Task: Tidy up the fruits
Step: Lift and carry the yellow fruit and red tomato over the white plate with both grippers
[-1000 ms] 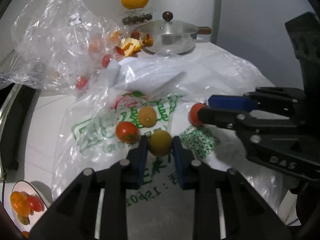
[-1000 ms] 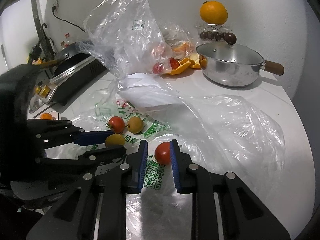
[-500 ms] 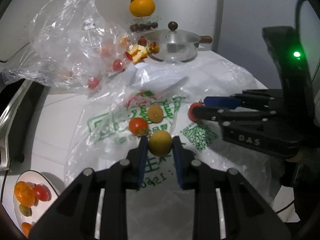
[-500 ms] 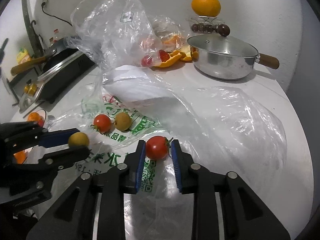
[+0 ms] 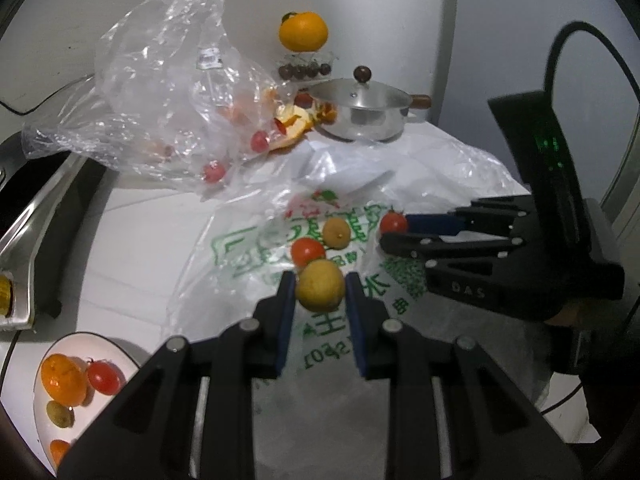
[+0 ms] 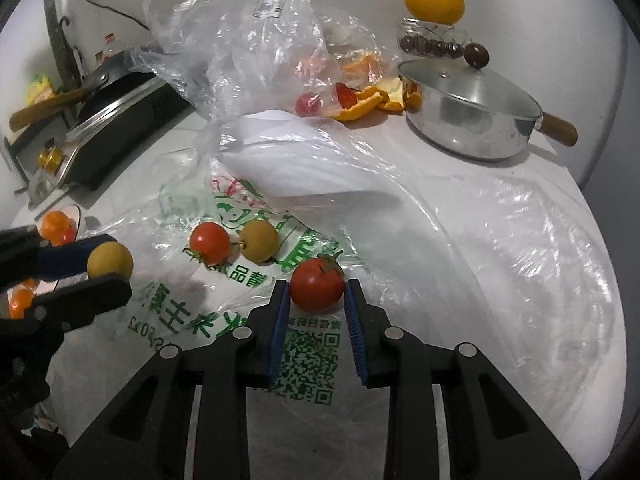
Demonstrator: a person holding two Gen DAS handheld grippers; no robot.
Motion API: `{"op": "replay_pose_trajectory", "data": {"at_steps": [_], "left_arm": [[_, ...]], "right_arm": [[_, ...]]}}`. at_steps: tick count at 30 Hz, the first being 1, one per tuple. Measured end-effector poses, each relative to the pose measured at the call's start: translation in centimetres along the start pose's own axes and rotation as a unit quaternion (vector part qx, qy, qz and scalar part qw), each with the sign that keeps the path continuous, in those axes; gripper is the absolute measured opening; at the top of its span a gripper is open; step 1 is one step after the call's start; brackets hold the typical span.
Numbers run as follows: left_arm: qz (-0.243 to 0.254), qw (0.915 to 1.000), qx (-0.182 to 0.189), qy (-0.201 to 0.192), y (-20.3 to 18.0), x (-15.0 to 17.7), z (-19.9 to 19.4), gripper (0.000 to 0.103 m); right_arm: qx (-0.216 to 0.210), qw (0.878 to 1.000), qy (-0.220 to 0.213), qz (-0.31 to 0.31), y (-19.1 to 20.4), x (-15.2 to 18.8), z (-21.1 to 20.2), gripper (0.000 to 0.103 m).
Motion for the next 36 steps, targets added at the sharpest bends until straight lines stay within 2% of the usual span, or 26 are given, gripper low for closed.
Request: {"op": "replay_pose_trajectory", "data": {"at_steps": [8, 17, 36], "left_arm": [[-0.005, 0.9999, -0.005, -0.013, 0.9, 0.0, -2.0, 0.026], [-0.011, 0.9991, -0.032, -0.024, 2.7, 0.8, -5.1, 0.026], [-0.034, 0.996, -0.071, -0.042, 6.6, 2.7, -10.6, 0.026]], "right_arm": [[-0.008, 1.0, -0.019, -0.016, 2.7, -1.0, -2.0, 0.03], [-0.025, 0.998, -0.039, -0.038, 6.7, -1.9, -4.2, 0.03], [-0.057, 0.995, -0.052, -0.071, 13.2, -2.2, -6.4, 0.03]]}}
Point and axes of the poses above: each gripper's, at about its wrist camera, not at the fingertips, and z roughly the way its jaws point, y to its left, x to its underside, the point moved 5 cm from there along z, roughly the way its jaws point, and after that the axes turned 15 degrees about -y, right-handed, at the moved point
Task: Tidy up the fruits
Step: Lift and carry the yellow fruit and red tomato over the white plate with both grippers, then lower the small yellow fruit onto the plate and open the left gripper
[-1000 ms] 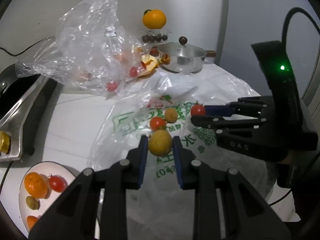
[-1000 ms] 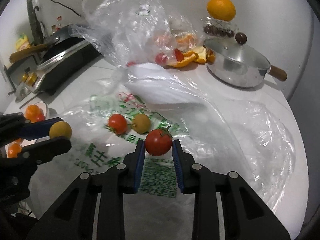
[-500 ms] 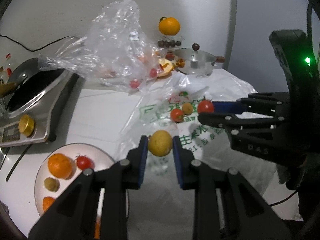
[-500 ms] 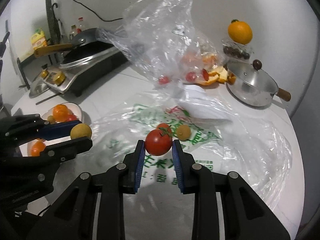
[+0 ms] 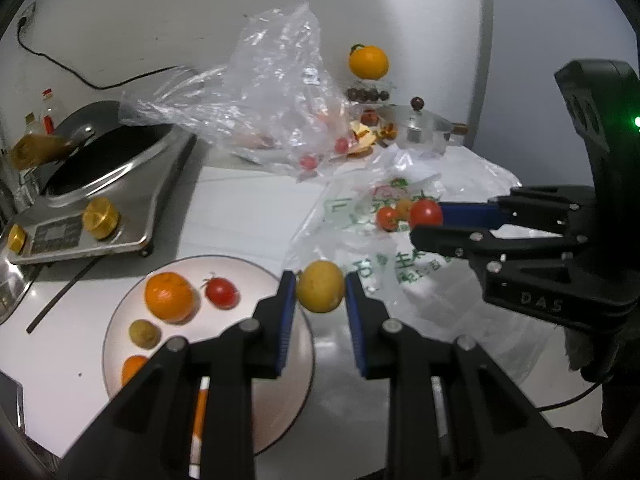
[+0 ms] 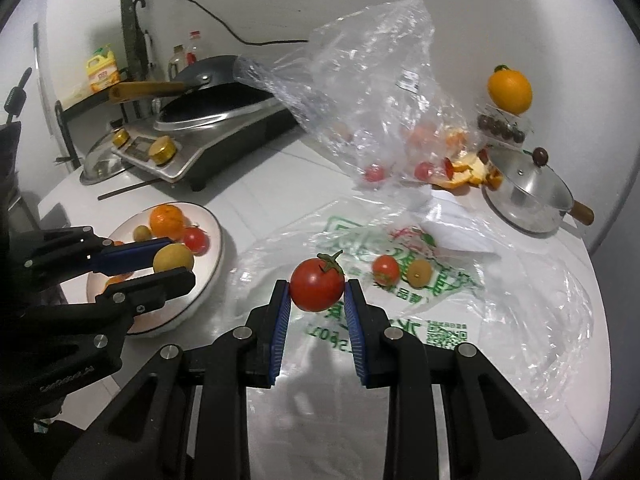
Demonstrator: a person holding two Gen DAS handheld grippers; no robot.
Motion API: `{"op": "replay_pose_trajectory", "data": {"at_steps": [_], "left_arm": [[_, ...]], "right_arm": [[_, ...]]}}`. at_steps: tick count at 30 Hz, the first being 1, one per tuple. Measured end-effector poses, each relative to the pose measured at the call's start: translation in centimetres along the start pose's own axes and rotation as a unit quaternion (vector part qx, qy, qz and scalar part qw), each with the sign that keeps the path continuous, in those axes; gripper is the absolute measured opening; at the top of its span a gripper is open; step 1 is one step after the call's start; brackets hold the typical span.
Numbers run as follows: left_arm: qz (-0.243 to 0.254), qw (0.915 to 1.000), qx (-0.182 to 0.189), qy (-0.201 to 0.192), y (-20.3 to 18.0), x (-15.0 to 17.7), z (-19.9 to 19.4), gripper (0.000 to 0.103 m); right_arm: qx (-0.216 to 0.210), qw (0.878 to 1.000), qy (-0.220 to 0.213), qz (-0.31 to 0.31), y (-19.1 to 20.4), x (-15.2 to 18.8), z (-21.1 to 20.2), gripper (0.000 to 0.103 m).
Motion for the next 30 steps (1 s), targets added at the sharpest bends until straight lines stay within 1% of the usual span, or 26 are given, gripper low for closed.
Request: {"op": "replay_pose_trajectory", "data": {"at_steps": [15, 22, 30], "left_arm": [[-0.026, 0.9986, -0.047, 0.0, 5.3, 2.1, -2.6, 0.026], [-0.032, 0.9978, -0.057, 0.004, 7.1, 2.9, -2.8, 0.026], [-0.037, 0.9972, -0.063, 0.019, 8.4, 3.9, -2.1, 0.026]], "right_arm": [[-0.025, 0.999, 0.0, -0.019, 4.2, -0.3, 0.3, 0.03], [-0.032, 0.999, 0.004, -0.026, 5.8, -0.2, 0.8, 0.03], [-0.039, 0.999, 0.014, -0.03, 6.9, 0.1, 1.6, 0.03]]}}
Point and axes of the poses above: each gripper's, at about its wrist camera, not at the fingertips, and z roughly the way its jaws point, y to its left, x to its underside, the point moved 5 cm from there along z, roughly the way its jaws point, and after that the axes turned 15 degrees about -y, right-handed, at the moved point
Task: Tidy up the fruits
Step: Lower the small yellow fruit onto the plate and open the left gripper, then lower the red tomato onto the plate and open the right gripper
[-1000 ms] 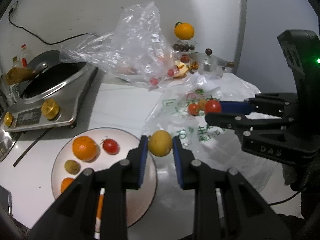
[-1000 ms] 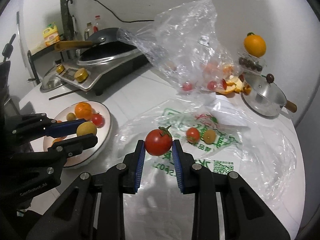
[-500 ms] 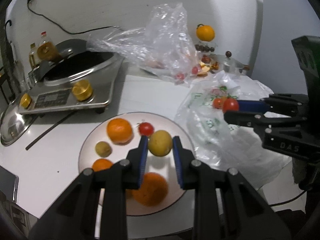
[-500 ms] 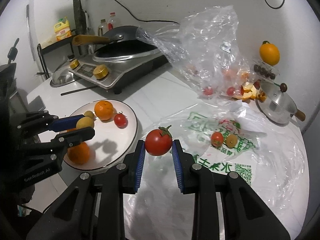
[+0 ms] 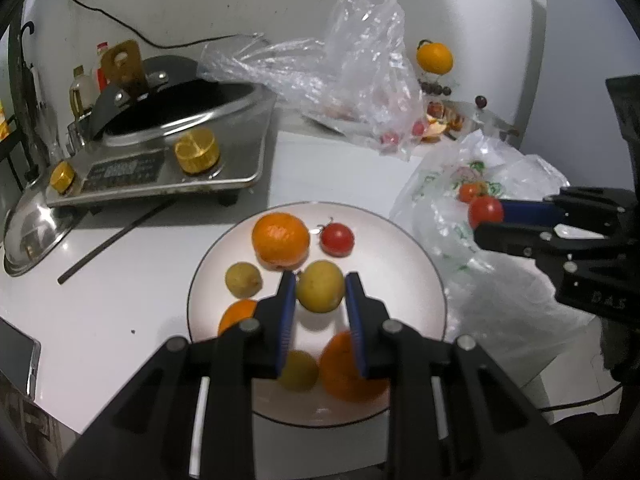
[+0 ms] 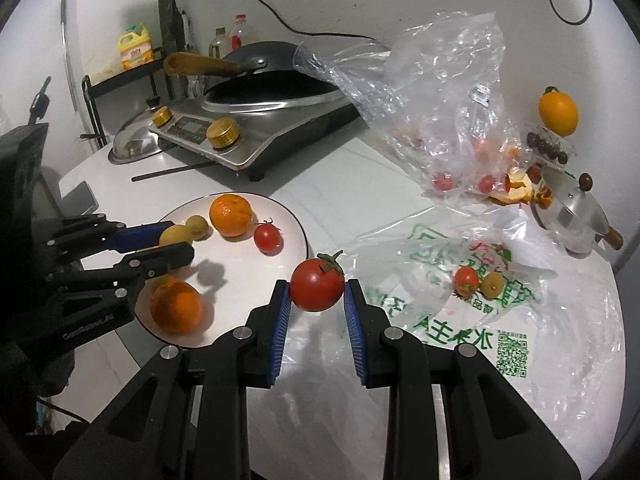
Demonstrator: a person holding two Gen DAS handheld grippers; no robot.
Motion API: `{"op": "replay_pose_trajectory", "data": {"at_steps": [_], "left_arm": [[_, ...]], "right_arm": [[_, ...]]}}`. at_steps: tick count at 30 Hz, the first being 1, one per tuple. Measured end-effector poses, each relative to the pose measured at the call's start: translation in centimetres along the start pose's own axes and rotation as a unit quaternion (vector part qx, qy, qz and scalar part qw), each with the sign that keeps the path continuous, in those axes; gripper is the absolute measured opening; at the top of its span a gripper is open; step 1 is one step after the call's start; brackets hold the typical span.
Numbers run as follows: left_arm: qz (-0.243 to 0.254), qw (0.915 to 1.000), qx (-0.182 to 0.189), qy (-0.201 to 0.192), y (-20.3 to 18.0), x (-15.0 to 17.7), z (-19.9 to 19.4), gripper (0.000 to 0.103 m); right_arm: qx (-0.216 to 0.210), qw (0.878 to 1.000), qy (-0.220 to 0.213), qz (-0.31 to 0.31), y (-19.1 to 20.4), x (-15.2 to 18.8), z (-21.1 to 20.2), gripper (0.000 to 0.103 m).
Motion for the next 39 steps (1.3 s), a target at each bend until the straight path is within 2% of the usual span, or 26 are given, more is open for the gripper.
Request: {"op": "replay_pose_trajectory", "data": {"at_steps": [12, 21, 28, 32, 39], "left_arm": [[0.0, 0.9997, -0.003, 0.026, 0.8, 1.2, 1.5, 0.026], [-0.003, 0.9996, -0.003, 0.028, 0.7, 1.1, 1.7, 0.027], [-0.015, 0.9999, -0.002, 0.002, 1.3, -0.1, 0.2, 0.034], [-0.022, 0.9997, -0.008, -0.009, 2.1, -0.6, -0.3, 0.041], [-0.04, 0.9989, -0.02, -0.015, 4.1, -0.9, -0.7, 0.044]], "right_arm": [[-0.013, 1.0, 0.006, -0.006, 1.1, 0.1, 1.1, 0.03], [-0.017, 1.0, 0.008, -0.01, 1.5, 0.0, 1.4, 0.03], [-0.029, 0.999, 0.01, -0.018, 2.5, -0.4, 2.2, 0.03], [-0.04, 0.999, 0.01, -0.026, 3.6, -0.8, 2.9, 0.03], [-0.056, 0.998, 0.02, -0.035, 5.3, -1.0, 4.8, 0.03]]}}
Point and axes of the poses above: each gripper's, at about its wrist camera, not at the fingertips, and z roughly the way its jaws point, y to its left, x to its underside, the point moved 5 cm from there along z, roughly the way its jaws point, and after that the axes turned 15 degrees about -y, right-handed, at the moved point
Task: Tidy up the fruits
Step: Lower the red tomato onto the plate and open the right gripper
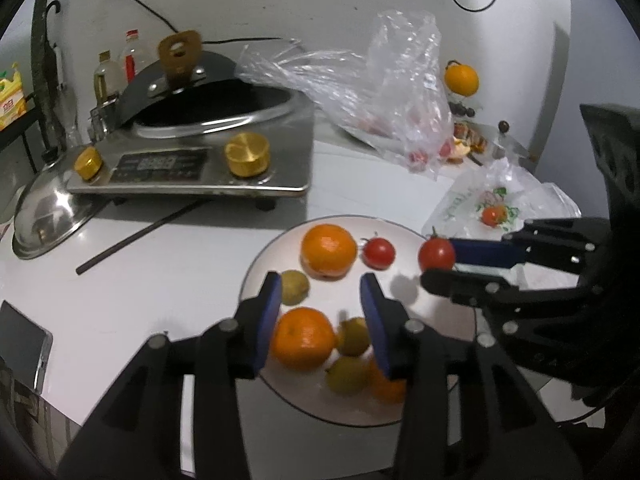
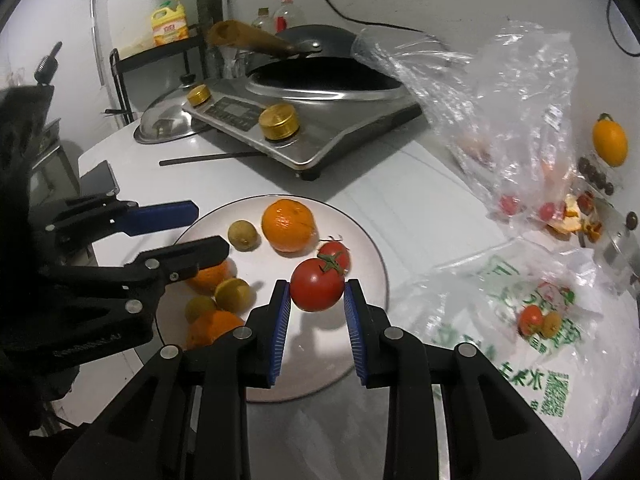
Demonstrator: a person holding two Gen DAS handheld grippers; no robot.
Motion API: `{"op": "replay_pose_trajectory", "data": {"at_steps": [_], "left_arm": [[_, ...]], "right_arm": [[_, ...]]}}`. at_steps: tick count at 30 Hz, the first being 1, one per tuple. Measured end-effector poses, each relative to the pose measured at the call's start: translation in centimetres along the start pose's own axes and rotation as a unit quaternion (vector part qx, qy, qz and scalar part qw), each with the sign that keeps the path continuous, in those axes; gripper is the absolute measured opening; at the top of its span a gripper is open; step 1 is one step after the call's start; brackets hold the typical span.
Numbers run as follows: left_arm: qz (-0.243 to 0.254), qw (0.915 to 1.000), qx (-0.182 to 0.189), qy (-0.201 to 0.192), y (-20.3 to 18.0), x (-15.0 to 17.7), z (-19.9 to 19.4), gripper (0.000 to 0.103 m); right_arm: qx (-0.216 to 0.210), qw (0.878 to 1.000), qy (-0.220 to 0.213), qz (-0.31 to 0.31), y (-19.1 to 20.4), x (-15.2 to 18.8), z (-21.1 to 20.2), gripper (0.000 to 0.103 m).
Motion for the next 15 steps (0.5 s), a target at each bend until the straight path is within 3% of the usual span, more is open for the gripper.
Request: {"op": "replay_pose_trajectory", "data": {"at_steps": [2, 15], "left_arm": [[-0.007, 1.0, 0.001, -0.001, 0.4, 0.0, -0.1, 0.057], [-0.025, 0.9997, -0.003, -0.006, 2.3, -0.2, 0.3, 0.058]], "right_arm": [[-0.004, 1.0, 0.002, -0.002, 0.4, -0.1, 0.5, 0.03], [-0.019, 1.0, 0.022, -0.003, 1.2, 0.1, 3.7, 0.03]]}}
Point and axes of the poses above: each gripper's, at about its wrist camera, not at the fingertips, and z roughly the way its jaws point, y to its left, x to its underside, the point moved 5 cm from there along z, roughly the way its jaws point, and after that the axes turned 15 degrees about -y, right-handed, at the moved point
